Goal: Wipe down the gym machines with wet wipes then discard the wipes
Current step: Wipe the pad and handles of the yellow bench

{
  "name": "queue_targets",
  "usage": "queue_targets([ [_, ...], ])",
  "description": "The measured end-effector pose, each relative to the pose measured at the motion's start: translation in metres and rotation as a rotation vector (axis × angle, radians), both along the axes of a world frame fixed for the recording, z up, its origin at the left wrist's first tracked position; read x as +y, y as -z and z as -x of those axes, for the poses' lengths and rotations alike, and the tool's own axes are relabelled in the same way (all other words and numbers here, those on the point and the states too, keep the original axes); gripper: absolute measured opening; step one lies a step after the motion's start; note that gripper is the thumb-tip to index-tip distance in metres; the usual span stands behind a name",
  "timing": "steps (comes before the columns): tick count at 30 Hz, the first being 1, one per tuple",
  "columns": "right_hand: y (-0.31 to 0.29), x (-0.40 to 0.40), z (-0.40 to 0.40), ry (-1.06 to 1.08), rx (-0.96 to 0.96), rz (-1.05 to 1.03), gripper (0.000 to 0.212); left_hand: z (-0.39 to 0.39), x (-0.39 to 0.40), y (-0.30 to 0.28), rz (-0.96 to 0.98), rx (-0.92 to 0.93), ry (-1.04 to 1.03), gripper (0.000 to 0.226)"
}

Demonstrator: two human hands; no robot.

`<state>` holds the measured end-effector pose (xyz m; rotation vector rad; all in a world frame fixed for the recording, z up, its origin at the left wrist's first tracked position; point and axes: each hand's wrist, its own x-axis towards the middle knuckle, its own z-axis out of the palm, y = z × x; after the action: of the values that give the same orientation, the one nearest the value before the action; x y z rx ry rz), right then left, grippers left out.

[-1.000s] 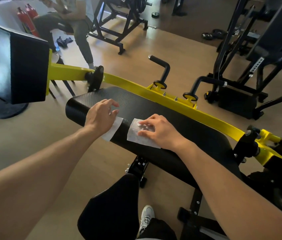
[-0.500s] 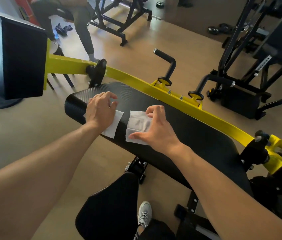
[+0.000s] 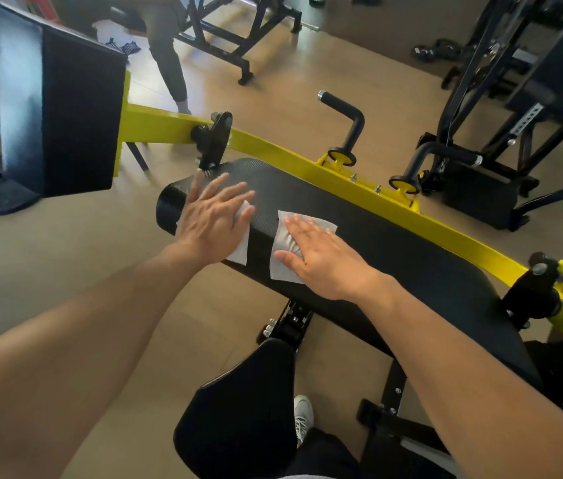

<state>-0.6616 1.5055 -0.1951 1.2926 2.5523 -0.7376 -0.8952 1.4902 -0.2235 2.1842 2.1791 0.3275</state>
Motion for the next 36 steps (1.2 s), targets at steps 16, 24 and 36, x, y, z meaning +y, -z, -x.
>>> queue_targets([
  [16, 0.073, 0.171, 0.096, -0.063, -0.037, 0.170, 0.072, 0.024, 0.047, -0.003, -0.146, -0.351, -0.930, 0.044],
  [24, 0.039, 0.129, 0.113, -0.451, 0.133, 0.184, 0.074, 0.019, 0.047, -0.006, -0.250, -0.408, -0.996, 0.042],
  [36, 0.046, 0.140, 0.030, -0.311, -0.026, 0.155, 0.067, 0.023, 0.047, 0.002, -0.208, -0.569, -1.059, 0.048],
])
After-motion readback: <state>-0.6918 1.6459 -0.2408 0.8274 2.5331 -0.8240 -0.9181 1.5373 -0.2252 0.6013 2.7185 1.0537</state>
